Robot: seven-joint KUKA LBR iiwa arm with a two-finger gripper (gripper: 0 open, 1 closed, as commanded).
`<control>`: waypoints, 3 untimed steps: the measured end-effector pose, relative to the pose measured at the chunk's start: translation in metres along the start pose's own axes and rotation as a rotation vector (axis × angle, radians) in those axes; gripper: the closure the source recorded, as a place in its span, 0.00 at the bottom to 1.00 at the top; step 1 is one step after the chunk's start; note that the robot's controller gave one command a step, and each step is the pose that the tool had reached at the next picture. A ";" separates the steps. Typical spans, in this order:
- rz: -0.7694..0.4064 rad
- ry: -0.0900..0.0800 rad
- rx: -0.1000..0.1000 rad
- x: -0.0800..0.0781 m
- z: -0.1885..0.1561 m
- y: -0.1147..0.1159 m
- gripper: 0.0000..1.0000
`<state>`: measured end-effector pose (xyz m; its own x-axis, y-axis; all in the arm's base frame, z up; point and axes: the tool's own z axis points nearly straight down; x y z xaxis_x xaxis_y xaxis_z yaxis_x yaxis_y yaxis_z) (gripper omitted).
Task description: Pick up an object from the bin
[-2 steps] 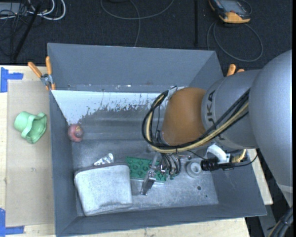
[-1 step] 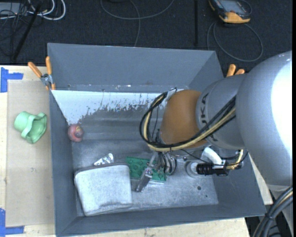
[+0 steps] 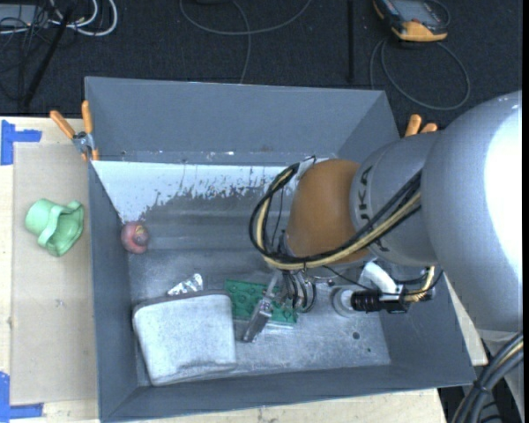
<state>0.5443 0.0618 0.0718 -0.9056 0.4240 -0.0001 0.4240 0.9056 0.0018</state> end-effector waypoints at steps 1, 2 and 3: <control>0.001 -0.006 -0.004 -0.003 -0.004 0.001 1.00; -0.001 -0.005 -0.002 -0.004 -0.097 0.002 1.00; -0.004 0.000 0.001 -0.005 -0.106 0.002 1.00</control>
Offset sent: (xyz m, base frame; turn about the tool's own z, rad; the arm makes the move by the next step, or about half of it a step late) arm 0.0000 0.0000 0.0000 0.0000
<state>0.5495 0.0615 0.1775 -0.9074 0.4203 -0.0003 0.4203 0.9074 0.0009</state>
